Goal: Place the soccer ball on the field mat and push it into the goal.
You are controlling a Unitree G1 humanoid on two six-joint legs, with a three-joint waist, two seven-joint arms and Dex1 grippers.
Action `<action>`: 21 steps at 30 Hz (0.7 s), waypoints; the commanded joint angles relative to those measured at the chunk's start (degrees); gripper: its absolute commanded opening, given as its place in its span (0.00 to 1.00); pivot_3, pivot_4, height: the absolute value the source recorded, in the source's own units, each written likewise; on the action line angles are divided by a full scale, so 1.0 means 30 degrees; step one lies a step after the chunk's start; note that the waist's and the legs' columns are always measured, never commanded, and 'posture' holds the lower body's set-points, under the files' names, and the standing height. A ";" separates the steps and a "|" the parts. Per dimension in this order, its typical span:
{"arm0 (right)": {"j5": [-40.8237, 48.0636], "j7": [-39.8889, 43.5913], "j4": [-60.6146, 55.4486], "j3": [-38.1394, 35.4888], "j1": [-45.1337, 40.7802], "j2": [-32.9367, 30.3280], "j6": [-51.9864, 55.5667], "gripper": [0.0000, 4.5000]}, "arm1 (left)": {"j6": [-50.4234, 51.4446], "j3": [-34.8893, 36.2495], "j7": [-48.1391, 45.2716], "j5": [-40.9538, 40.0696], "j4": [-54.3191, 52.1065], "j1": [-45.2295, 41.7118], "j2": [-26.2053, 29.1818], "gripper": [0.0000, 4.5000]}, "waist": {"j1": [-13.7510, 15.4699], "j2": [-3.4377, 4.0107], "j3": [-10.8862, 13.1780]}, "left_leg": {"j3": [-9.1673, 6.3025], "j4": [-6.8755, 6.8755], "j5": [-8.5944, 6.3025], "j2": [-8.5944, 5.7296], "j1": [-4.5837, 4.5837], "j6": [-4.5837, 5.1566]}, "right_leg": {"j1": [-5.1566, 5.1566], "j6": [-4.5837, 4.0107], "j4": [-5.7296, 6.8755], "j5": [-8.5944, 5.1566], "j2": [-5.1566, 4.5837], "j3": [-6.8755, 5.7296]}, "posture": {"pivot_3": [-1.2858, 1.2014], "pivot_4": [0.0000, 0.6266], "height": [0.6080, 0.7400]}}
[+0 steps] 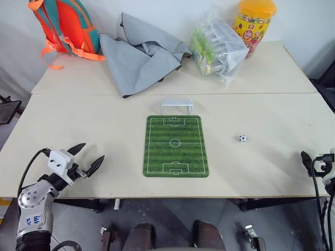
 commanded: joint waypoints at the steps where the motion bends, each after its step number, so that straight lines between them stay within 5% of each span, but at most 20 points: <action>1: 0.0440 -0.0124 -0.0731 -0.0655 0.0105 -0.0240 0.0069 0.99 | 0.0017 -0.0098 -0.0497 -0.0325 -0.0415 -0.0030 0.0390 1.00 | -0.0010 0.0000 0.0000 | 0.0001 0.0000 0.0000 0.0000 -0.0001 0.0000 | 0.0000 0.0000 -0.0001 0.0000 0.0000 0.0001 | 0.52 0.24 1.00; 8: 0.1318 -0.0411 -0.3665 -0.1242 0.0695 -0.0228 0.2101 0.99 | 0.2692 0.0101 -0.0700 -0.1065 -0.2050 0.0641 0.0759 1.00 | -0.0014 -0.0001 0.0001 | -0.0003 -0.0005 0.0000 0.0008 -0.0005 -0.0001 | -0.0006 0.0000 0.0000 0.0000 0.0006 0.0000 | 0.52 0.24 1.00; 13: 0.3003 -0.0884 -0.8472 -0.0566 -0.0460 0.0187 0.6153 0.99 | 0.2089 -0.0449 -0.3730 -0.1854 -0.2424 -0.0026 0.1631 1.00 | -0.0062 0.0008 0.0007 | 0.0005 0.0005 -0.0001 0.0020 -0.0009 -0.0003 | -0.0017 -0.0004 0.0006 0.0002 0.0016 0.0007 | 0.52 0.24 1.00; 21: 0.2500 0.1318 -1.1031 0.4025 -0.1687 0.0731 0.8167 0.99 | 0.1338 -0.1661 -0.8518 -0.3061 -0.0783 -0.2432 0.1827 1.00 | 0.0008 -0.0001 0.0013 | -0.0001 0.0051 -0.0023 0.0063 -0.0059 -0.0021 | -0.0057 -0.0030 0.0031 0.0018 0.0067 0.0005 | 0.52 0.24 1.00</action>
